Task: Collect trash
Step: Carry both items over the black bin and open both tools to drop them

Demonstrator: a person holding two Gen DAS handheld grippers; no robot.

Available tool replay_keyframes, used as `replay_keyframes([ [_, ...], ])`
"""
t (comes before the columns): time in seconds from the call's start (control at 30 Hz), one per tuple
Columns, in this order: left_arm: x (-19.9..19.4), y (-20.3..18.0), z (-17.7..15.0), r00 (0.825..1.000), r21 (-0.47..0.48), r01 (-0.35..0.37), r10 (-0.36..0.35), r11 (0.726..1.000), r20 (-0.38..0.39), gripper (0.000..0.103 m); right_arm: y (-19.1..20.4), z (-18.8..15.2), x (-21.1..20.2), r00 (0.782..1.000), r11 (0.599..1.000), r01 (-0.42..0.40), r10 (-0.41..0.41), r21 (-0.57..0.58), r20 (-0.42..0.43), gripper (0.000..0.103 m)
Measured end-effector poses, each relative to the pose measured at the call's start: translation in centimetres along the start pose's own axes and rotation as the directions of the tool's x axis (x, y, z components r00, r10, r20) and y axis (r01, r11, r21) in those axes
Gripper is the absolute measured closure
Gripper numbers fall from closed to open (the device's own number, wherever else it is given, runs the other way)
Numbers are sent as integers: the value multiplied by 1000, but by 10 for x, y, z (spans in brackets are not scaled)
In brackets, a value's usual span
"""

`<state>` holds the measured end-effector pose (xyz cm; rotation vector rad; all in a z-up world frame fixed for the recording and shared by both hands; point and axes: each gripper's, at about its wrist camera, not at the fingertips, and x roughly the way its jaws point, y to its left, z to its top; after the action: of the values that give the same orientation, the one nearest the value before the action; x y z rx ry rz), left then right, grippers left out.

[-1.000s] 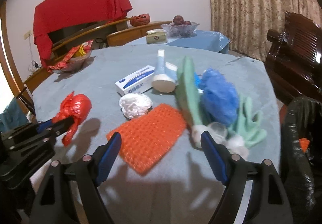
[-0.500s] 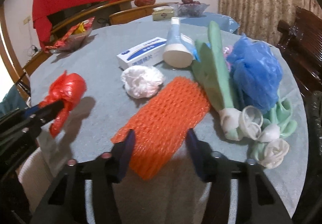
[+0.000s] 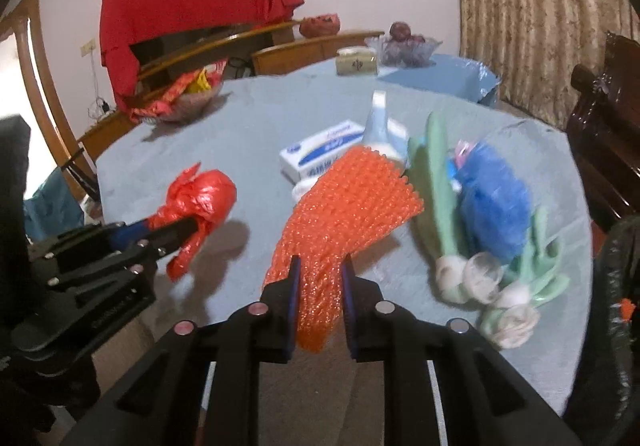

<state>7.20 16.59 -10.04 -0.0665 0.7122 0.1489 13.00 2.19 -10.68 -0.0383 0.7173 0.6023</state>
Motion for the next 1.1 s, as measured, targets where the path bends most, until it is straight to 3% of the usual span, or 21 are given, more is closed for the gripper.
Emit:
replay_keyframes([
  [0.33,-23,-41,25,995,46,75,-78,996,66,84,-34,19,-56,992,996,71,-77,56,104,84],
  [0.63,-32,-107,42,975,129,188,-201,974,94,84,-88,16,-108,965,973,182,-205,144,163,84],
  [1.1,-25,-225,52,913,255,377,-403,891,59,84,-191,-20,-182,878,866,399,-455,301,147,84],
])
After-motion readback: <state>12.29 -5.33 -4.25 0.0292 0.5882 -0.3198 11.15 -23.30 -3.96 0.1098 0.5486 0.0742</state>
